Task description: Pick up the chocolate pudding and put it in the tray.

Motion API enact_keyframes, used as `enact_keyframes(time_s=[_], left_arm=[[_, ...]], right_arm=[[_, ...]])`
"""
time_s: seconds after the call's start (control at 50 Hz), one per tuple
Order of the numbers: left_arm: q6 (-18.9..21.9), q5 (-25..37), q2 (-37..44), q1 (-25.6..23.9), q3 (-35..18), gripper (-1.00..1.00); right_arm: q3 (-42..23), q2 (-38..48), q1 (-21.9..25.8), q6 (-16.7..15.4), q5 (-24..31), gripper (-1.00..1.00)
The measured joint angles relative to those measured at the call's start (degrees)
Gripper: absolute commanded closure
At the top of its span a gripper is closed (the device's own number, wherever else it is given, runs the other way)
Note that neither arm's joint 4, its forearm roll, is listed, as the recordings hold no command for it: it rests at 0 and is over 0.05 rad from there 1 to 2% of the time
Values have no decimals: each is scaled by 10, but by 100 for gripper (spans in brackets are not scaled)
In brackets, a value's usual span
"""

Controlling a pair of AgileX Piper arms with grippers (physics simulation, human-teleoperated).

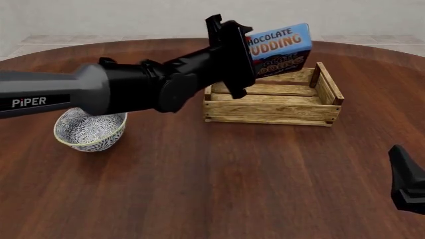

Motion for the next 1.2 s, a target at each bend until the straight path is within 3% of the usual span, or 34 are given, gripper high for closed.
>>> enact_keyframes(time_s=[1.2], left_arm=[[-6, 5, 116, 5, -94, 100]], right_arm=[[2, 22, -4, 2, -23, -100]])
